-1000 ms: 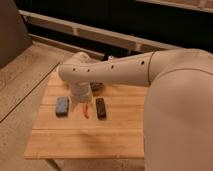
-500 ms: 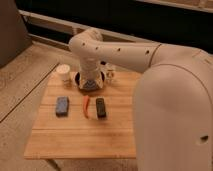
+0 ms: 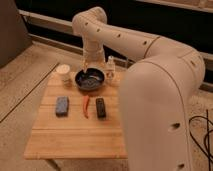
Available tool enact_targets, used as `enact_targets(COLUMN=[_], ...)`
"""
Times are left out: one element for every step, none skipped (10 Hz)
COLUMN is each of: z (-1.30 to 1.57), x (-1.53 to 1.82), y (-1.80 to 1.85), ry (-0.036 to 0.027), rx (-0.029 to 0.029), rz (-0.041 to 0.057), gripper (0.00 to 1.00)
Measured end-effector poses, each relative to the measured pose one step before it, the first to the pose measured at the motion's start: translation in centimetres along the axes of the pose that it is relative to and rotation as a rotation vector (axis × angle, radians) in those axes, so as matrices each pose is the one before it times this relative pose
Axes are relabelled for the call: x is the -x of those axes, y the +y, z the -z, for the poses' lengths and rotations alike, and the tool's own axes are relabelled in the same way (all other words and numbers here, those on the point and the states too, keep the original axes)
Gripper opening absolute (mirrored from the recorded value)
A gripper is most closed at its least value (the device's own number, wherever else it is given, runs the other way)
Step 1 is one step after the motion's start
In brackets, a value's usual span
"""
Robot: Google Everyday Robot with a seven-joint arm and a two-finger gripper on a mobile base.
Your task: Pick up the ceramic cup
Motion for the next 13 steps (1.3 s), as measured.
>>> enact_targets(z=[-0.038,-0.086,-0.075,-0.004,0.156,0.275,0.545,0.197,0.229,0.317,0.281,0.432,0.297], x=[0.045,0.652,1.458,1.375,1.999,1.909,3.345,1.767,1.16,1.798,0.872,0.843,0.699], y=[-0.013,-0.459,-1.163,-0.639,-0.687,-0.276,0.591,1.094,1.068,2.131,1.427,1.828,2.152], ry=[-0.00061,-0.00755,-0.01114,-0.0119,-0.01923,-0.02133,-0.03718,-0.01869,-0.01367,-0.02251,-0.01492,-0.02004,-0.0179], rx=[-0.00242,-0.01424,-0.03186,-0.0244,-0.03022,-0.01941,-0.01638,0.00075,0.00668,0.03101,0.03126,0.04471,0.05363], rz=[0.00032,-0.00596,-0.00546,0.003,0.00899,0.01516,0.04995,0.0459,0.03376,0.06057,0.03809,0.04141,0.04342], gripper=[0.65,0.65,0.65,0.65,0.65,0.65,0.65,0.65,0.65,0.65,0.65,0.65,0.65])
